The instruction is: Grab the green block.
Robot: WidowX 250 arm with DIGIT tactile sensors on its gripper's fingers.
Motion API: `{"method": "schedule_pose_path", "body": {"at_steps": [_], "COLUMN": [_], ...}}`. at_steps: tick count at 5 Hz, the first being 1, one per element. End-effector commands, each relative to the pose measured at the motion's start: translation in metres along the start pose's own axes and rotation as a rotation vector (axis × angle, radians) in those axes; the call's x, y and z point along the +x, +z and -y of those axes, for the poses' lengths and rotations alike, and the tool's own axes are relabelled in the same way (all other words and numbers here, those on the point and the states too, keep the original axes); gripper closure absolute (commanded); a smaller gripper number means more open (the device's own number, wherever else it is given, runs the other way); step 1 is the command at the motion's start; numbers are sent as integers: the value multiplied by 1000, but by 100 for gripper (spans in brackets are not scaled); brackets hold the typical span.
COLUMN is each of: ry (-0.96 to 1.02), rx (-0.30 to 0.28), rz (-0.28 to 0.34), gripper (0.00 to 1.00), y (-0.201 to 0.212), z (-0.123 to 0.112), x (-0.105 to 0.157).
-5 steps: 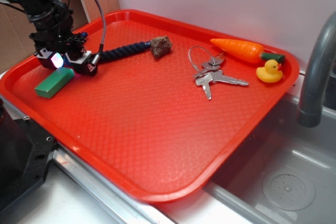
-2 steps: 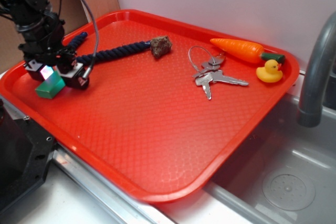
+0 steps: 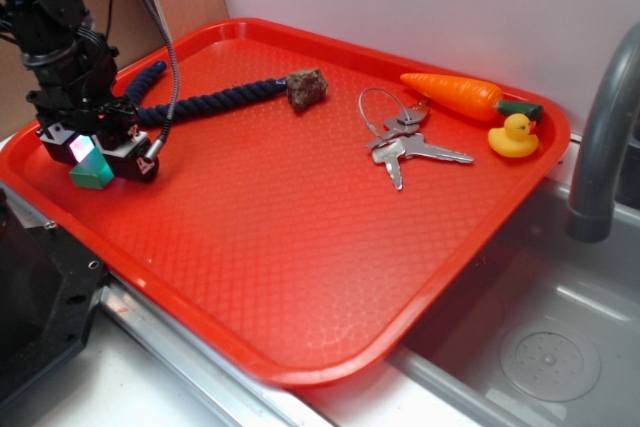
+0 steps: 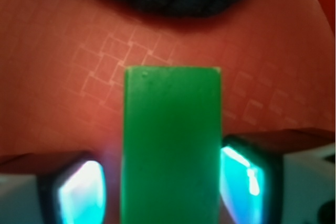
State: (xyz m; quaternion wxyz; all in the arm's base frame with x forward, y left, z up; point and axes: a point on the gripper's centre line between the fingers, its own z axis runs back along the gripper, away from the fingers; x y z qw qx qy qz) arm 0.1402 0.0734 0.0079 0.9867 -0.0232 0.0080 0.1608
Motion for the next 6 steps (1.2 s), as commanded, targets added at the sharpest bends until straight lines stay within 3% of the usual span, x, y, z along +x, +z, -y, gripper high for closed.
{"method": "schedule_pose_path", "body": {"at_steps": [1,2,4,6], "ry": [-138,-217,-281,-360], "rx": [73,40,24,24], "rz": [36,95,120,165], "gripper": [100,100,100,100], "y": [52,102,181,194], "z": [18,39,60,74], "x": [-1,4,20,25]}}
